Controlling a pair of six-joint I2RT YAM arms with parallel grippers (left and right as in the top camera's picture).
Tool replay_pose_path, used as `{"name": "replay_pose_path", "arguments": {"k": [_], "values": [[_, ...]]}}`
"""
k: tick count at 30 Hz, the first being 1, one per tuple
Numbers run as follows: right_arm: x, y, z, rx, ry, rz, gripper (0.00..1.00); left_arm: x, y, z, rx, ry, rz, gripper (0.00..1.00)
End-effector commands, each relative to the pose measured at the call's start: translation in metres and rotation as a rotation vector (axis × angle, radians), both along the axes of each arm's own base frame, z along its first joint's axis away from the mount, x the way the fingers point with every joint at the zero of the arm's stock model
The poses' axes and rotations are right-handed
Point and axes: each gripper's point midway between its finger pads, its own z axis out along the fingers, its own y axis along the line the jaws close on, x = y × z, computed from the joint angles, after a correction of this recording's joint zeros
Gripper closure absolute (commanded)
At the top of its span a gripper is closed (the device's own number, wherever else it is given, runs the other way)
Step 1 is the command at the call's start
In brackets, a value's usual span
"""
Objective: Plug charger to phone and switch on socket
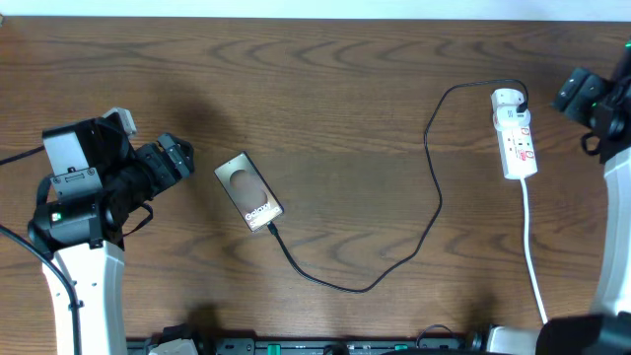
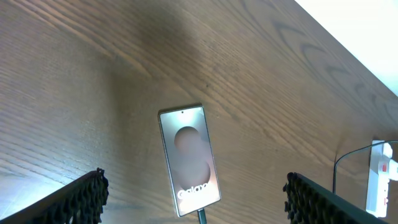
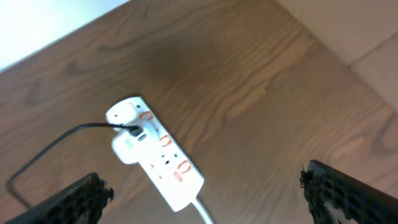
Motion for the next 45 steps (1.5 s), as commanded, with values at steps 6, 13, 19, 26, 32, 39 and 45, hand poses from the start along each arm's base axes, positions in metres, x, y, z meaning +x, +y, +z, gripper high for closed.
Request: {"name": "replay_pose_path", "arguments": {"k": [6, 13, 19, 26, 32, 39, 45], "values": [[0.038, 0.022, -0.081, 0.168, 0.128, 0.441, 0.01, 0.001, 0.002, 0.0, 0.018, -0.001, -0.007, 0.1], [0.048, 0.038, -0.134, 0.392, 0.122, 0.605, 0.01, 0.001, 0.002, 0.0, 0.018, -0.001, -0.007, 0.1], [0.047, 0.036, -0.164, 0.388, 0.179, 0.669, 0.01, 0.001, 0.002, 0.0, 0.018, -0.001, -0.007, 0.1], [0.049, 0.041, -0.186, 0.438, 0.197, 0.681, 0.01, 0.001, 0.001, 0.0, 0.017, -0.001, -0.007, 0.1], [0.059, 0.04, -0.197, 0.428, 0.182, 0.691, 0.01, 0.001, 0.002, 0.0, 0.018, -0.001, -0.007, 0.1], [0.066, 0.043, -0.196, 0.408, 0.167, 0.707, 0.01, 0.001, 0.002, 0.0, 0.018, -0.001, -0.007, 0.1], [0.075, 0.049, -0.193, 0.38, 0.145, 0.731, 0.01, 0.001, 0.001, 0.0, 0.017, -0.001, -0.007, 0.1]]}}
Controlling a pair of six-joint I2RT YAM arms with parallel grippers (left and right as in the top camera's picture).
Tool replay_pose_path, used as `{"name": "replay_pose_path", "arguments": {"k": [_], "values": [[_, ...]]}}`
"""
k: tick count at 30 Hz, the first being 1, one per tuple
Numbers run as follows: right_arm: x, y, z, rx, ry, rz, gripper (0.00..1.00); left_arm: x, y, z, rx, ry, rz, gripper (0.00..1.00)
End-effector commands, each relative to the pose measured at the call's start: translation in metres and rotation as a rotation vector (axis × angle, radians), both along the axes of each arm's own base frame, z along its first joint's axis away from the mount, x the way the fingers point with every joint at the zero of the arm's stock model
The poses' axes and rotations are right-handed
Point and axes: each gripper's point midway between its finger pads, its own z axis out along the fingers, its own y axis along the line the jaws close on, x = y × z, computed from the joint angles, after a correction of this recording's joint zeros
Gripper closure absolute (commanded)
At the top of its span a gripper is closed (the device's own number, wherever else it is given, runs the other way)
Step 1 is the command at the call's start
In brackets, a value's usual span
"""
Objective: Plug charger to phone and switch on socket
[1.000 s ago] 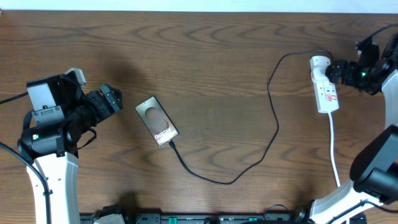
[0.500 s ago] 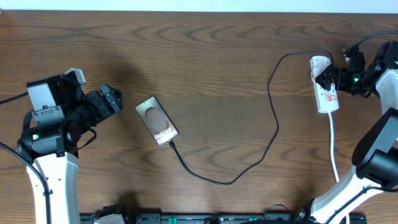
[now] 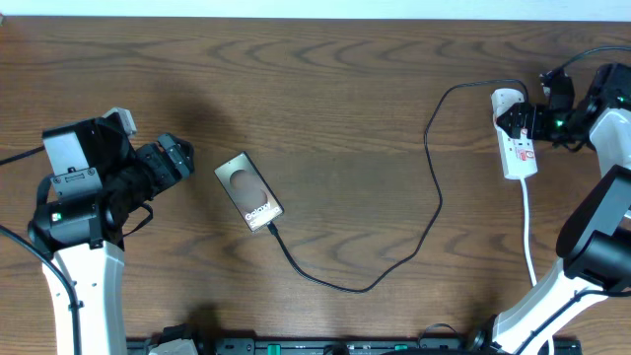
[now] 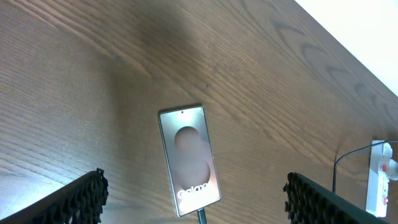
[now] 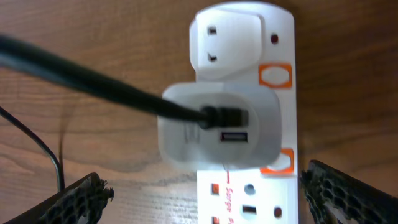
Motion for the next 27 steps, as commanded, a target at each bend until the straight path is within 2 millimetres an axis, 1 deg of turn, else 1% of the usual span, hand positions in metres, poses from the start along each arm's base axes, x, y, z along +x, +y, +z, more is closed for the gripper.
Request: {"name": "replay_pose_path", "arguments": {"k": [1, 9, 12, 15, 24, 27], "values": [[0.007, 0.012, 0.001, 0.001, -0.024, 0.045, 0.01, 0.001, 0.002, 0.0, 0.018, -0.001, -0.007, 0.1], [0.012, 0.016, 0.003, -0.008, -0.038, 0.054, 0.01, 0.001, 0.002, 0.0, 0.018, -0.001, -0.007, 0.1], [0.01, 0.004, -0.002, -0.049, 0.0, -0.017, 0.01, 0.001, 0.002, 0.0, 0.018, -0.001, -0.007, 0.1], [0.009, 0.002, -0.003, -0.055, 0.008, -0.032, 0.01, 0.001, 0.002, 0.0, 0.018, 0.0, -0.007, 0.1], [0.01, 0.005, -0.005, -0.028, 0.006, -0.032, 0.01, 0.001, 0.001, 0.0, 0.017, -0.001, -0.007, 0.1], [0.01, 0.008, -0.009, -0.009, 0.015, -0.033, 0.01, 0.001, 0.001, 0.0, 0.017, -0.001, -0.007, 0.1]]}}
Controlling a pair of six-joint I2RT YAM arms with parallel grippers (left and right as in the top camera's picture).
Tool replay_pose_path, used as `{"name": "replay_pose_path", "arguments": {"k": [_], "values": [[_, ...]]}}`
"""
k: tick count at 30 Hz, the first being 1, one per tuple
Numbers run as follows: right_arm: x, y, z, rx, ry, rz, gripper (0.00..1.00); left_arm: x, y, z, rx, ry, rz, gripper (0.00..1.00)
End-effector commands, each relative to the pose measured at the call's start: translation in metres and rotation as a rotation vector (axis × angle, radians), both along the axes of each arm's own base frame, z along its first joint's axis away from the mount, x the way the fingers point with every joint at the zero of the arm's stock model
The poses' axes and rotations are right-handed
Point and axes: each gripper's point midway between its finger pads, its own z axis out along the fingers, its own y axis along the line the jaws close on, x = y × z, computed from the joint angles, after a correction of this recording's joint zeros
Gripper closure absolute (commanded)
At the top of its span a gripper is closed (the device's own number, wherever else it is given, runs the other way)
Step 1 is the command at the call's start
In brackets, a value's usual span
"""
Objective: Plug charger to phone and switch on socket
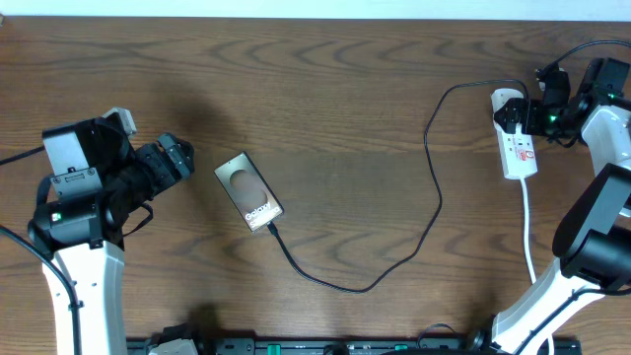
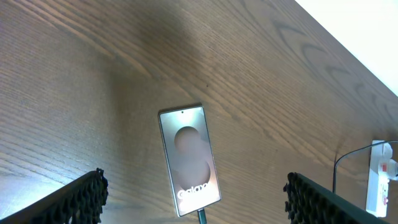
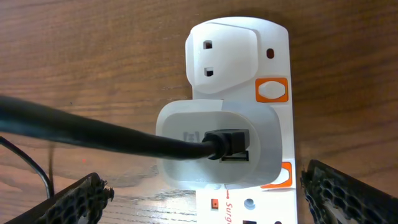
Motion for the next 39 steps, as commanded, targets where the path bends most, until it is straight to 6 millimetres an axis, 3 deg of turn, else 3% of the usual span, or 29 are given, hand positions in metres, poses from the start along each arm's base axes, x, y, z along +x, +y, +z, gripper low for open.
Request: {"name": "replay_pose_path", "arguments": {"k": [1, 8, 39], "values": [[0.001, 0.006, -0.012, 0.038, 0.024, -0.009, 0.01, 0.001, 0.002, 0.0, 0.018, -0.001, -0.007, 0.1], [-0.002, 0.011, -0.037, 0.078, 0.077, -0.016, 0.01, 0.001, 0.002, 0.0, 0.018, -0.001, -0.007, 0.1], [-0.002, 0.025, -0.036, 0.147, 0.096, -0.043, 0.01, 0.001, 0.002, 0.0, 0.018, -0.001, -0.007, 0.1]]}}
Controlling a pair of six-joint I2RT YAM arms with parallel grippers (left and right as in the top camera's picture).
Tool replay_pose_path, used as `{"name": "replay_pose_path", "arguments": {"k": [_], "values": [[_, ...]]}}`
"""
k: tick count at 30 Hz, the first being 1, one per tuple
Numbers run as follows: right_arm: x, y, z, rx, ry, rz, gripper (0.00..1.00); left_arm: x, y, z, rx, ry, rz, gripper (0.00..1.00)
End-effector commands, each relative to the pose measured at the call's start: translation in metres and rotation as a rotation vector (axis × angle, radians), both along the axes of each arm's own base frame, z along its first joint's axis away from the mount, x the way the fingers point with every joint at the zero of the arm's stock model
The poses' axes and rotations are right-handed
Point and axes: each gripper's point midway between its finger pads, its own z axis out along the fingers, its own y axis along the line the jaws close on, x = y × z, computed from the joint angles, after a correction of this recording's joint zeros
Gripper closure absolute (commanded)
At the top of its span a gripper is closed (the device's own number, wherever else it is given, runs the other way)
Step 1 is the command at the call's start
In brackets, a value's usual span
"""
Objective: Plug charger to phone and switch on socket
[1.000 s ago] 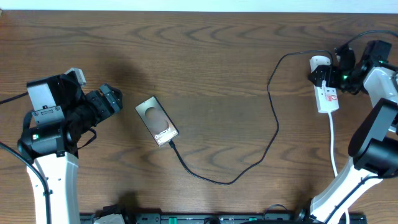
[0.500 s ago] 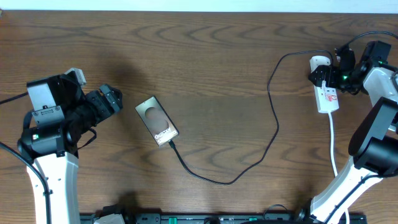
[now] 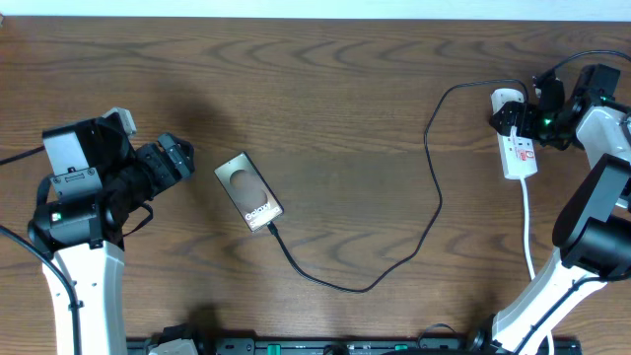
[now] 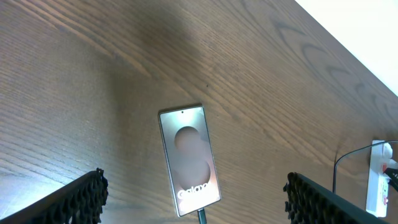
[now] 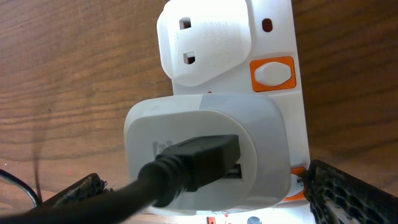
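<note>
The phone (image 3: pixel 249 191) lies face up at centre-left, also seen in the left wrist view (image 4: pixel 189 158). The black charger cable (image 3: pixel 434 197) is plugged into its lower end and loops right to the white adapter (image 5: pixel 205 155) on the white power strip (image 3: pixel 515 138). My right gripper (image 5: pixel 202 177) hangs open low over the strip, with its fingers (image 5: pixel 348 193) either side of the adapter. One fingertip is beside an orange switch (image 5: pixel 298 180). Whether it touches is unclear. Another orange switch (image 5: pixel 272 73) sits further up. My left gripper (image 4: pixel 196 182) is open, left of the phone and apart from it.
The strip's white lead (image 3: pixel 532 247) runs toward the front edge at the right. The cable's loop (image 3: pixel 345 281) lies on the brown wooden table (image 3: pixel 345 79) between the phone and the strip.
My right gripper has come closer to the power strip, so the adapter and its plug fill more of the wrist view. The left arm, phone and cable have not moved.
My right gripper first stood open high at the table's right edge, away from the strip. Then it was over the adapter end of the strip, and at each later moment closer to it. The cable stayed plugged into the phone and my left gripper stayed open.
</note>
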Motion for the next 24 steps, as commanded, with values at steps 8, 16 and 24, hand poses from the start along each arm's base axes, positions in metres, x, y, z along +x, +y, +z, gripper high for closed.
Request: {"name": "replay_pose_path", "arguments": {"k": [8, 16, 24], "values": [[-0.0012, 0.0227, -0.0059, 0.074, 0.027, 0.019, 0.01, 0.0006, 0.0016, 0.0005, 0.018, -0.001, -0.007, 0.1], [-0.0028, 0.0149, -0.0047, 0.023, 0.046, 0.021, 0.01, 0.0006, 0.0015, 0.0005, 0.017, -0.001, -0.007, 0.1], [-0.0009, 0.015, -0.0026, 0.019, 0.035, 0.035, 0.01, 0.0006, 0.0016, 0.0005, 0.018, -0.001, -0.007, 0.1]]}}
